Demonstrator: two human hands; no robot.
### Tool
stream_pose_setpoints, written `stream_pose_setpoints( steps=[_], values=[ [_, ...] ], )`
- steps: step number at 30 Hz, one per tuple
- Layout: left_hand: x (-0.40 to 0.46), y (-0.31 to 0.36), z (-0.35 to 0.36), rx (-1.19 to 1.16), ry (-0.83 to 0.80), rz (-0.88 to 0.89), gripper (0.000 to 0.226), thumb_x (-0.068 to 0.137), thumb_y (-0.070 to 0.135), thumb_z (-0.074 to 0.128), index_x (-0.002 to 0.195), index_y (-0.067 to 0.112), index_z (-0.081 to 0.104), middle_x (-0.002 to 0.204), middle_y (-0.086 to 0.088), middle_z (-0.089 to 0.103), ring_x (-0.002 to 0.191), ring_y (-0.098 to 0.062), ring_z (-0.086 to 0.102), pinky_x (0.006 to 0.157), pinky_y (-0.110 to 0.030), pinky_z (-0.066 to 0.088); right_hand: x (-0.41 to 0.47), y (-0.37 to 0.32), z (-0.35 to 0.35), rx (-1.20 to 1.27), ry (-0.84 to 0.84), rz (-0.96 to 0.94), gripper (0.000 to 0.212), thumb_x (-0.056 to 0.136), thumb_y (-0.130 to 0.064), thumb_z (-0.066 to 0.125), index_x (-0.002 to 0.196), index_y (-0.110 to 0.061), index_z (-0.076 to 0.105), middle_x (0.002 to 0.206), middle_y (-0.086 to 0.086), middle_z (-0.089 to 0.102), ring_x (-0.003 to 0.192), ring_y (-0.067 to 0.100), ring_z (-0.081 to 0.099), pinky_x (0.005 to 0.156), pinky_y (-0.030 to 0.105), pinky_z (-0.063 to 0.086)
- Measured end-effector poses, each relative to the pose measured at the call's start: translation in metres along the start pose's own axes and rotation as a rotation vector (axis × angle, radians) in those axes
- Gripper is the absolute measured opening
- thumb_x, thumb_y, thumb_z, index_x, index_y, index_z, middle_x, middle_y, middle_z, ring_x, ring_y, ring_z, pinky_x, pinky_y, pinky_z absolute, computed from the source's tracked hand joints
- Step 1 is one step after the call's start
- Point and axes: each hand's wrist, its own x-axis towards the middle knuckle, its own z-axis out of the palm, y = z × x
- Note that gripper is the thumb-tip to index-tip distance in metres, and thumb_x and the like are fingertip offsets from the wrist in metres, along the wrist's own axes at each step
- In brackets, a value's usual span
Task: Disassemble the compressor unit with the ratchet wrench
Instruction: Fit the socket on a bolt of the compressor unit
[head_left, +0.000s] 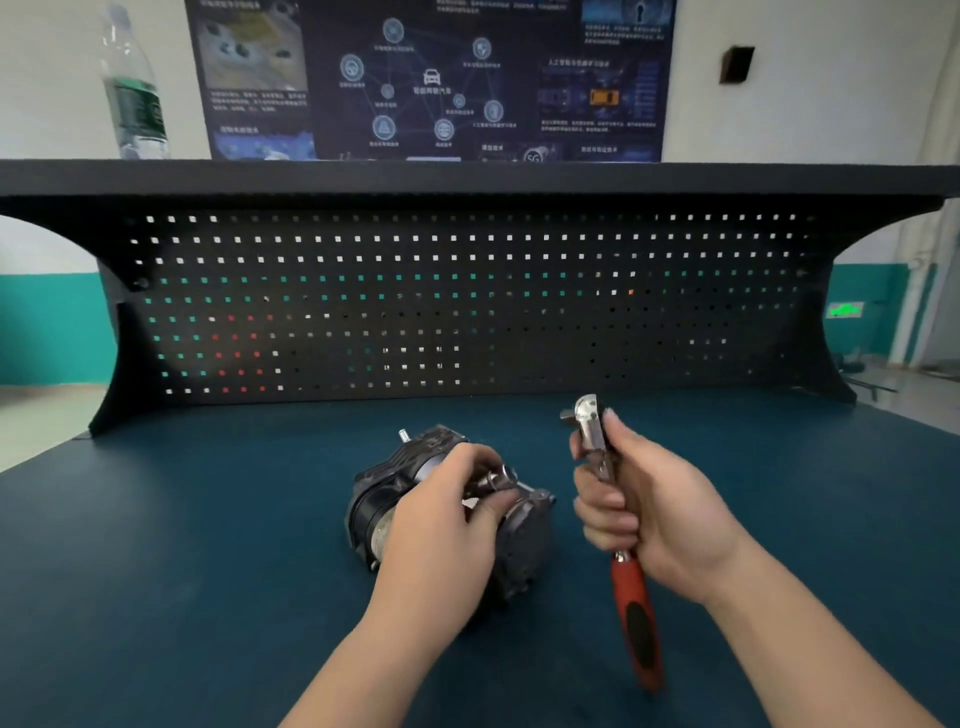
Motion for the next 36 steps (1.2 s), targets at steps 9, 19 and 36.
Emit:
stream_pose_setpoints(
  steps=[9,19,36],
  values=[
    [0.000,0.007,-0.002,-0.213,-0.032,0.064,0.032,0.080,0.010,0.071,0.088,0.037,0.057,0.088,0.022,0.066,0.089,0.003,0.063,0.076,-0.007,0.042,-0.019,-0.005,0.002,-0.046,-0.135,0.086,0.041,0.081,-0.053,0.053,0.068,-0.014,0.059,0.049,-0.002,0.028,0.041,0.009,0.019,0.041,0.023,0.015],
    [-0.004,0.017,-0.006,-0.123,-0.035,0.212,0.025,0.080,0.009,0.071,0.088,0.032,0.063,0.089,0.022,0.065,0.086,0.002,0.060,0.076,-0.013,0.044,-0.022,0.000,0.005,-0.350,-0.087,0.041,0.043,0.073,-0.059,0.060,0.068,-0.016,0.059,0.048,-0.002,0.033,0.038,0.008,0.022,0.038,0.019,0.018],
    [-0.011,0.014,0.003,-0.019,0.130,0.330,0.019,0.073,0.027,0.072,0.074,0.010,0.063,0.069,0.005,0.061,0.067,-0.012,0.056,0.061,-0.030,0.045,-0.027,0.001,0.014,-0.422,-0.056,0.175,0.054,0.070,-0.071,0.050,0.063,-0.018,0.053,0.047,-0.002,0.032,0.037,0.008,0.022,0.038,0.017,0.020]
  ],
)
